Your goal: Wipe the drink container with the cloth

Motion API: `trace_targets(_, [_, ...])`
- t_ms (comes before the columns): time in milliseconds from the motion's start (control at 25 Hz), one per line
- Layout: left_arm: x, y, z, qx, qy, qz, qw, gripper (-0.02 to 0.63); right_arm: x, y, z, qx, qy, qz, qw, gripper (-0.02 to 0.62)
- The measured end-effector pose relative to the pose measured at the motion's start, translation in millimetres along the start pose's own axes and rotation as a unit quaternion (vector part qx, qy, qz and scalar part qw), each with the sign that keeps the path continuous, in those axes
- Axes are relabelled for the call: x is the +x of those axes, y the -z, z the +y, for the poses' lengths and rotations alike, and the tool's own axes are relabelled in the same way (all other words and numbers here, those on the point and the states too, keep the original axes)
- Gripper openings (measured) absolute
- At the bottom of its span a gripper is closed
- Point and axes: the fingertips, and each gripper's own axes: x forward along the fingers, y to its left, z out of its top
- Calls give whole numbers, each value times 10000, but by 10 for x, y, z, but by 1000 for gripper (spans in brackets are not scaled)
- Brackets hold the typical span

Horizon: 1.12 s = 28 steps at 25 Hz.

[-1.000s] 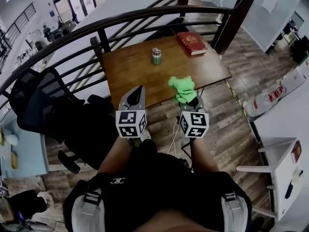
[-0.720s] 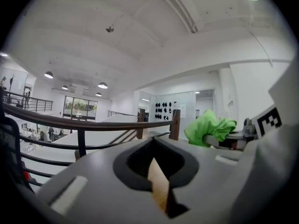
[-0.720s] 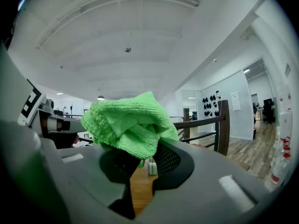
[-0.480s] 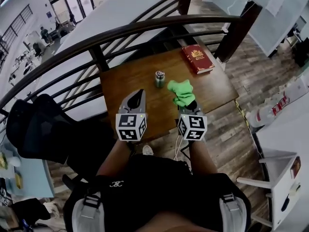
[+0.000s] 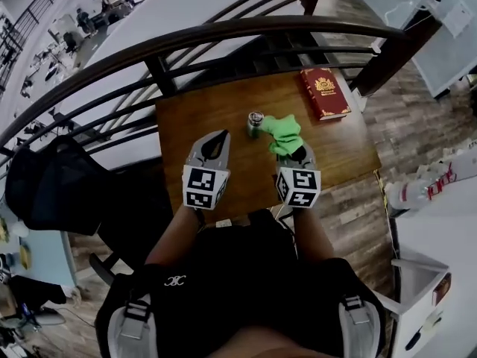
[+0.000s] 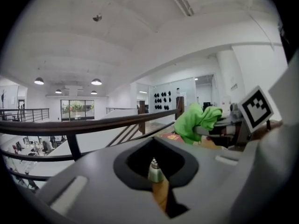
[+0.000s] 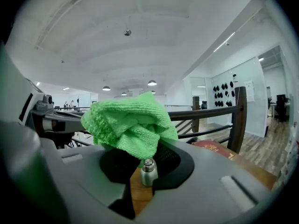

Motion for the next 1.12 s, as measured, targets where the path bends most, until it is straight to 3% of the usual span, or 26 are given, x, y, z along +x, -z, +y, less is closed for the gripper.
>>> trace_targets(160, [329,177,-45,-342,145,345,9987,52,292,17,-226,-234,-278,220,9991,60])
trace_targets(360, [736,448,-86,-635,-119,770,9949,54,646,156,-542,-398,-582,552,9960,60])
trace_targets(480, [921,572,-155,-608,-167,973,9933,55,820,275,-669,-443,-764,690,9937,60])
trace_targets(720, [1283,763,-392,-326,153,1398,9895,208,1126,517,-878,-615,-965,893,9894,60])
trace_targets(880, [1548,964,-429,-208,146,1660,9858,309,1292,652,-921,-796,-1123,1004,9854,60])
trace_targets(1120, [1852,1229,-389,-264,170,2049,9783,339,1451,828,-941,-1267,-1313,1122,9768,60])
